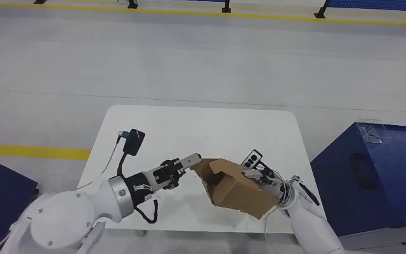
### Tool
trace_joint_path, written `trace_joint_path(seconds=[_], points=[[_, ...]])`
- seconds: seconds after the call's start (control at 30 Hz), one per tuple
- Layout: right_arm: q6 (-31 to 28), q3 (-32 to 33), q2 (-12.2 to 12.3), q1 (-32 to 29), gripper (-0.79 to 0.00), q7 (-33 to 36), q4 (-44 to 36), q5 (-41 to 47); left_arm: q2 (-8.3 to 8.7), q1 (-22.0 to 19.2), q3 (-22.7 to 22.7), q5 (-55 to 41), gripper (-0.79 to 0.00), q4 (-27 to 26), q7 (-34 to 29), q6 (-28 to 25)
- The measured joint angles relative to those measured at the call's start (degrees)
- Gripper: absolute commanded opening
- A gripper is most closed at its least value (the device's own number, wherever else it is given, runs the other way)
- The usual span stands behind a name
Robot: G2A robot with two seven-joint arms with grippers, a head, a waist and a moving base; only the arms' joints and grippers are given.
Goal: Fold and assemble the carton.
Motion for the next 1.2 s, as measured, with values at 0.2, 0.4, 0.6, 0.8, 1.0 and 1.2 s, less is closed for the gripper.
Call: trace_joint_path(seconds=[0.2,0.4,0.6,0.8,1.0,1.2], points=[[13.13,-1.91,0.49,0.76,-0.785,-5.61,0.20,9.29,1.11,4.39,-8.00,1.37,0.000,0.00,-3.24,0.02],[20.68,-3.87,2.45,0.55,-0.785,-13.30,-3.24,19.82,3.06,5.37,-6.40,11.91,0.000,0.00,-14.20,1.54],[20.66,-4.88,4.56,-0.28,-0.785,-13.25,-5.67,19.69,3.20,3.63,-1.37,14.78,0.000,0.00,-15.86,-1.26],[18.04,-7.22,6.36,-0.10,-0.785,-10.63,-5.81,17.41,2.59,1.98,1.75,12.49,0.000,0.00,-12.97,-4.07],[15.84,-9.07,8.01,0.55,-0.785,-8.44,-5.08,16.88,2.35,0.46,5.05,12.63,0.000,0.00,-13.51,-5.04],[14.38,-10.80,9.31,1.54,-0.785,-6.96,-4.25,17.17,2.07,-1.04,8.27,13.50,0.000,0.00,-13.18,-3.50]])
